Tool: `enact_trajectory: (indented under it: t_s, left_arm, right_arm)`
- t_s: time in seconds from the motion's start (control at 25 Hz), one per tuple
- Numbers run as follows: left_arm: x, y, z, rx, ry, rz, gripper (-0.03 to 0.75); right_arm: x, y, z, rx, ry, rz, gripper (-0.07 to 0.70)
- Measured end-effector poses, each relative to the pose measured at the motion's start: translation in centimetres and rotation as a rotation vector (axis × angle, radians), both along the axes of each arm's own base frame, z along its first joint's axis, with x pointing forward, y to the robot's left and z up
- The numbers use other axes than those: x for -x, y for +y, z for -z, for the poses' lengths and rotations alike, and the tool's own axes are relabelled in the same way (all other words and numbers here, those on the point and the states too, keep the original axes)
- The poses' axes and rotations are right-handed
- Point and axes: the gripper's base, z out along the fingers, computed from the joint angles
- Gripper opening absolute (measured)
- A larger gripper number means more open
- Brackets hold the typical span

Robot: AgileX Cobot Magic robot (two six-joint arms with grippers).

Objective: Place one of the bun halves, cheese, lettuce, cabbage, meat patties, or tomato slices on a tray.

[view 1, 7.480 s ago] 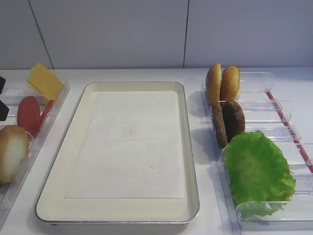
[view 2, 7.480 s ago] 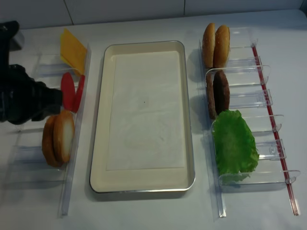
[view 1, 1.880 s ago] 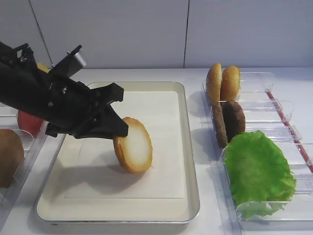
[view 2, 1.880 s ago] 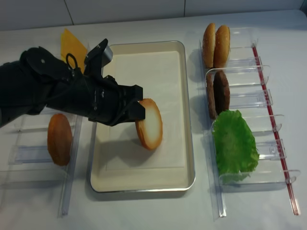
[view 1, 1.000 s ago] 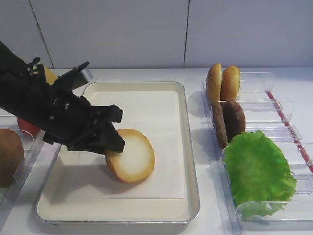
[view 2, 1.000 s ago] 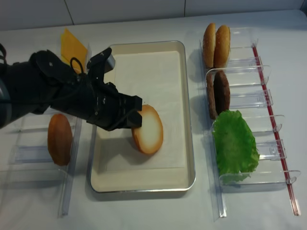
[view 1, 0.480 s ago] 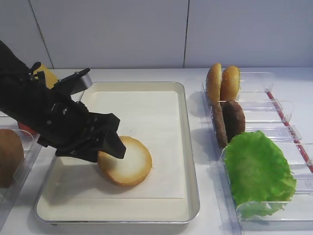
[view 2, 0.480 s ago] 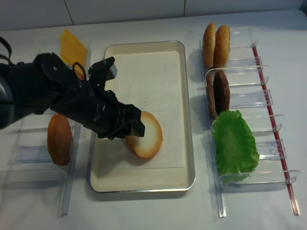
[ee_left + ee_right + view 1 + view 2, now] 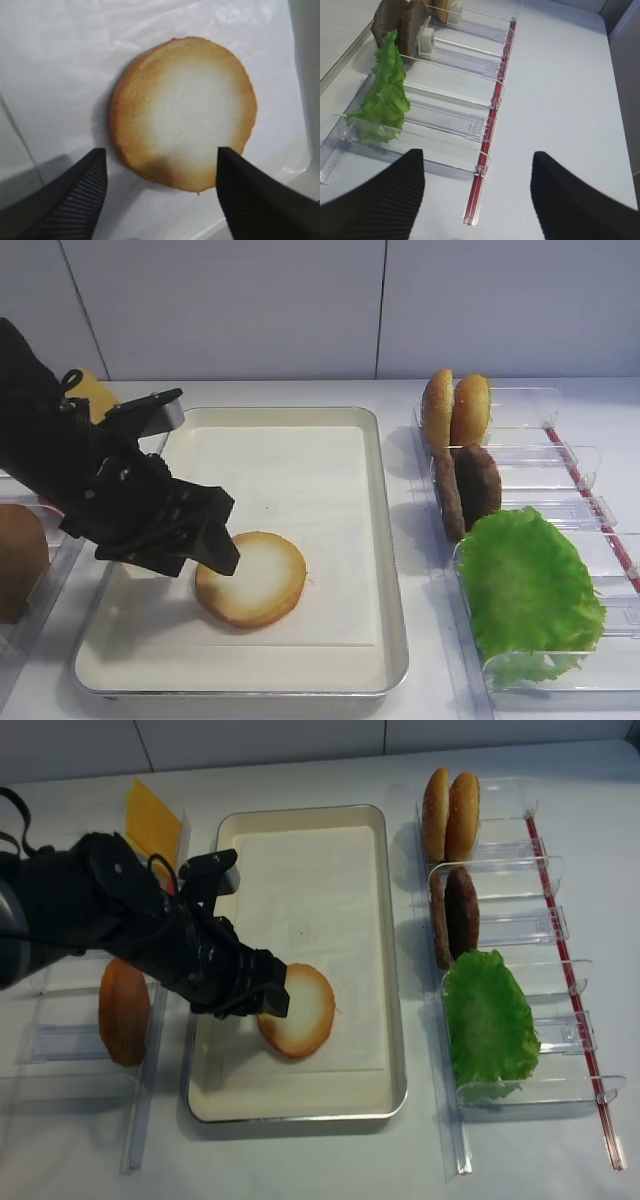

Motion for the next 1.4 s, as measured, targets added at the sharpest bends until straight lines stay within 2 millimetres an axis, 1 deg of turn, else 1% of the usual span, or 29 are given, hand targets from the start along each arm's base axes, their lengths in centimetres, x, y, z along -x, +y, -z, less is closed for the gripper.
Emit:
enact_trajectory:
  t_s: [0.16, 0.28, 0.36, 0.52, 0.64, 0.76, 0.88, 1.0, 1.16, 1.4]
  left_arm:
    - [-0.7, 0.1, -1.3, -0.048, -0.011, 0.028, 0.473]
    - [-1.6, 0.4, -3.1, -0.130, -0.024, 0.049, 0.473]
    - [-2.2, 1.0, -4.5, -0.213, -0.039, 0.060, 0.473]
    - [-3.3, 2.4, -7.0, -0.393, -0.071, 0.019, 0.473]
    - [-3.7, 3.1, -8.2, -0.479, -0.090, -0.003, 0.473]
    - [-3.6, 3.3, -8.6, -0.501, -0.096, -0.007, 0.473]
    - [-3.0, 3.6, -9.4, -0.506, -0.102, -0.013, 0.473]
    - [-1.9, 4.0, -10.8, -0.502, -0.121, -0.028, 0.473]
    - [0.1, 4.8, -13.6, -0.472, -0.203, -0.056, 0.473]
    - [4.0, 6.3, -17.9, -0.432, -0.352, -0.104, 0.473]
  right_arm:
    - [0.0, 0.0, 0.0, 0.001, 0.000, 0.000, 0.496]
    - [0.0, 0.0, 0.0, 0.001, 0.000, 0.000, 0.496]
    - [0.0, 0.0, 0.0, 0.001, 0.000, 0.000, 0.496]
    - [0.0, 0.0, 0.0, 0.001, 0.000, 0.000, 0.496]
    - [0.0, 0.0, 0.0, 0.001, 0.000, 0.000, 0.496]
    - [0.0, 0.0, 0.0, 0.001, 0.000, 0.000, 0.496]
    - [0.0, 0.0, 0.0, 0.001, 0.000, 0.000, 0.496]
    - [0.0, 0.0, 0.0, 0.001, 0.000, 0.000, 0.496]
    - [0.0, 0.0, 0.0, 0.001, 0.000, 0.000, 0.496]
    - [0.0, 0.0, 0.0, 0.001, 0.000, 0.000, 0.496]
